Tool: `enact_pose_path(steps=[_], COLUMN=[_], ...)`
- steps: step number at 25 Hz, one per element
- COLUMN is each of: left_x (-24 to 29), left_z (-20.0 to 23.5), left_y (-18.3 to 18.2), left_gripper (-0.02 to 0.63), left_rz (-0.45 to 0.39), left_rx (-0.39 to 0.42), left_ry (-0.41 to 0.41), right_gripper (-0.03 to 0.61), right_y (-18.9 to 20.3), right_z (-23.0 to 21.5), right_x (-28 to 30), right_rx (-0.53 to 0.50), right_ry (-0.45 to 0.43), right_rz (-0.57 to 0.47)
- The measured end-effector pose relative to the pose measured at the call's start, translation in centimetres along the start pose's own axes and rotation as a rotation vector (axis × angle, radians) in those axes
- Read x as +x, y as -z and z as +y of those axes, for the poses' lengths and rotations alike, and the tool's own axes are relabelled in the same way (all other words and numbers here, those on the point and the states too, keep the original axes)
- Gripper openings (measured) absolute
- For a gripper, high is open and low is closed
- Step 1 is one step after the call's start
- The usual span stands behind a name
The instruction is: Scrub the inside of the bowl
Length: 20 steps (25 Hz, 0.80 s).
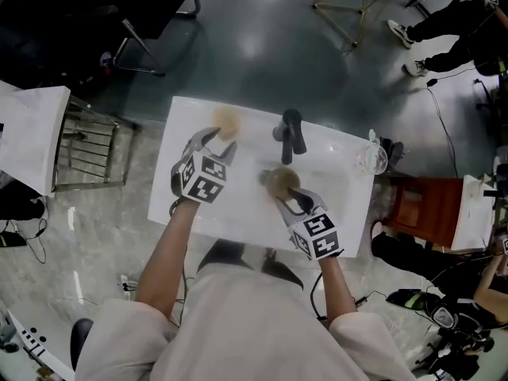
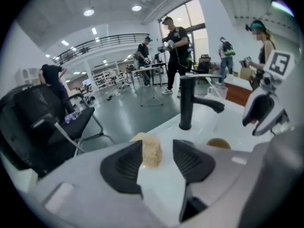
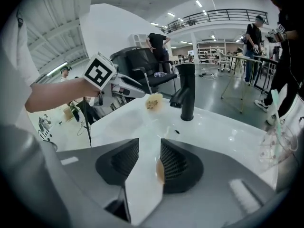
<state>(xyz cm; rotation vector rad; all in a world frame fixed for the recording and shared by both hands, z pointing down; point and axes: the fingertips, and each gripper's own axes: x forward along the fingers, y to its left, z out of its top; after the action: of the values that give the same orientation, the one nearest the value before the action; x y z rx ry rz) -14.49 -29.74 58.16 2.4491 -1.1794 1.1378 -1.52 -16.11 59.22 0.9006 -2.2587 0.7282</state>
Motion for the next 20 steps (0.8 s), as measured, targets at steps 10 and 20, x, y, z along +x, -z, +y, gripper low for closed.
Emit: enact_pose_path(steps=[10,20], left_x=[3.3,6.5], left_z=[4.8,4.6], left_y=[1.0,2.6], left_gripper=[0.263,0.33], left_rz=[-0.012,0.031], left_rx=[-0.394,-0.517], left_ry=[0.006,0.0], right_gripper=[0.147,0.147], right_y=[1.7,2.9], right_z=[-0.6,-2.0], right_x=[2.1,3.8], right_rx=[0.036,0.004], right_ry=[0.013,0.031], right_rz=[0.043,0.077])
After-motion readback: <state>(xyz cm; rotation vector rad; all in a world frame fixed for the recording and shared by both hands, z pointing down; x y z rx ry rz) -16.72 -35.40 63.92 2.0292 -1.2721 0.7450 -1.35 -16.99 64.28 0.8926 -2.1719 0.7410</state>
